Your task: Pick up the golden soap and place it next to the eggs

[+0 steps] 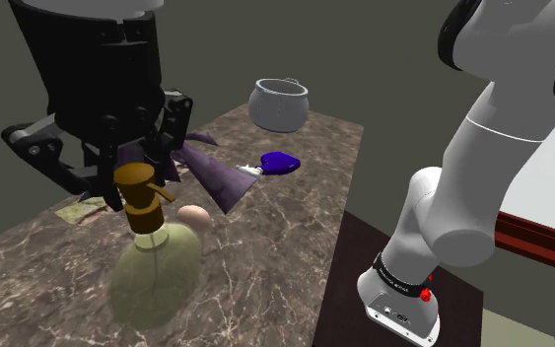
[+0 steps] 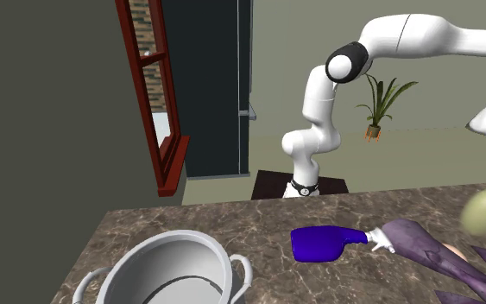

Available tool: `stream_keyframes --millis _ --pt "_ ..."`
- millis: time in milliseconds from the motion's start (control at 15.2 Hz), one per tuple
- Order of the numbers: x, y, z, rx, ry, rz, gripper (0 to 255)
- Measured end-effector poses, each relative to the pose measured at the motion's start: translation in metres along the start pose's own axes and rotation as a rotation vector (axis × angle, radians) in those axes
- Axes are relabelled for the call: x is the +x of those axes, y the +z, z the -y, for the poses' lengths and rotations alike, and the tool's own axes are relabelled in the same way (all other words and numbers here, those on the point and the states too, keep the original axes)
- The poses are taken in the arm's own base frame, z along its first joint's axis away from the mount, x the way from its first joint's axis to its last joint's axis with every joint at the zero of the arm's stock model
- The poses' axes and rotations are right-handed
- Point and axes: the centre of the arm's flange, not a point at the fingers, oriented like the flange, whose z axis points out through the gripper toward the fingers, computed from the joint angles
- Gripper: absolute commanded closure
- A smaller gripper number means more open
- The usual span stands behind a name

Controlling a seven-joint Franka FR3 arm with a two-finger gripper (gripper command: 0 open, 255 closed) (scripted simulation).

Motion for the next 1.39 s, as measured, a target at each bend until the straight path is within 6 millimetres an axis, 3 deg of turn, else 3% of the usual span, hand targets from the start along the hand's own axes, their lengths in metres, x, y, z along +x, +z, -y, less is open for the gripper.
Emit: stream_keyframes --millis 462,528,924,1188,1386 --pt "0.0 0.008 0.001 0.0 0.0 0.0 255" --pt "0.0 0.008 0.001 0.0 0.0 0.0 0" --pt "0.0 0.008 0.001 0.001 0.0 -0.001 0" --pt "0.001 -0.03 0.001 0.001 0.0 -0.001 0" --pt "0.0 -0.041 0.001 0.001 0.0 -0.001 0"
